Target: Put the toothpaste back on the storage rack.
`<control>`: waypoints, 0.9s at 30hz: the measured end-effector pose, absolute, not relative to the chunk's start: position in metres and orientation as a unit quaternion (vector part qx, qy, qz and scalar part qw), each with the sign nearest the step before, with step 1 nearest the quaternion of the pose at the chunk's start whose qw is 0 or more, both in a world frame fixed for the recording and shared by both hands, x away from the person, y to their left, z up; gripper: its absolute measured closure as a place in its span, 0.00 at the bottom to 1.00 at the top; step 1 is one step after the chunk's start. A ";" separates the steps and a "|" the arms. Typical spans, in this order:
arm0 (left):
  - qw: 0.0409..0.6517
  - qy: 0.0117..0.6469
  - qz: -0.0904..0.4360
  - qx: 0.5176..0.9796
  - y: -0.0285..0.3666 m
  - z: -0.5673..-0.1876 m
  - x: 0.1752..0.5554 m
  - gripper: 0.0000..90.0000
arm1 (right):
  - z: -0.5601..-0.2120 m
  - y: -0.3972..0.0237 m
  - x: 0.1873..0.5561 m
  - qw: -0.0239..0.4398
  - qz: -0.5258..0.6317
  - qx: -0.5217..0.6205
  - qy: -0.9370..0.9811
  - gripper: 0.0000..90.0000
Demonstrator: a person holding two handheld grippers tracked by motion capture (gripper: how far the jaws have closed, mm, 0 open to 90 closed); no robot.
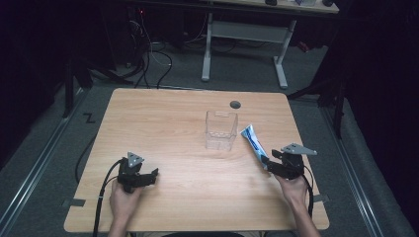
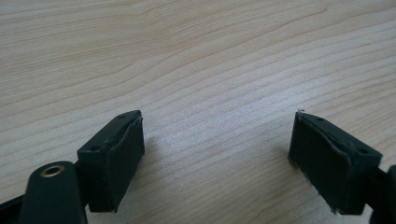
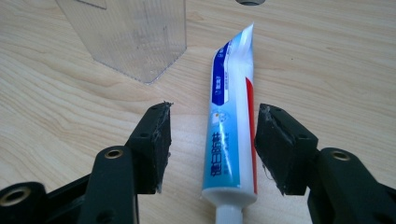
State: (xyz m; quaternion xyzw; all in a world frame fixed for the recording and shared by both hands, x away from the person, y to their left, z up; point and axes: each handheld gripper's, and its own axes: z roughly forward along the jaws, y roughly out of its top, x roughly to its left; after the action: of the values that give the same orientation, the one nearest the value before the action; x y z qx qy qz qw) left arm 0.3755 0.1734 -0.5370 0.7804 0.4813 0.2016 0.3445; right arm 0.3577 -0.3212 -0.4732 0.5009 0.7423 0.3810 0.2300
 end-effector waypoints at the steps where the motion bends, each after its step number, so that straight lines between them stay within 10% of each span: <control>1: 0.345 0.481 0.202 0.780 0.173 -0.537 0.375 0.21 | -0.472 -0.321 0.360 0.229 0.378 0.500 0.745 0.50; 27: 0.345 0.481 0.202 0.780 0.173 -0.537 0.375 0.21 | -0.457 -0.295 0.418 0.226 0.331 0.495 0.771 0.53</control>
State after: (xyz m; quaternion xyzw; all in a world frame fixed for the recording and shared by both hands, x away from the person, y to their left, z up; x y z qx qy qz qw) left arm 0.3755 0.1734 -0.5371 0.7803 0.4813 0.2017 0.3447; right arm 0.4179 -0.2949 -0.4565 0.4947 0.7712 0.3305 0.2264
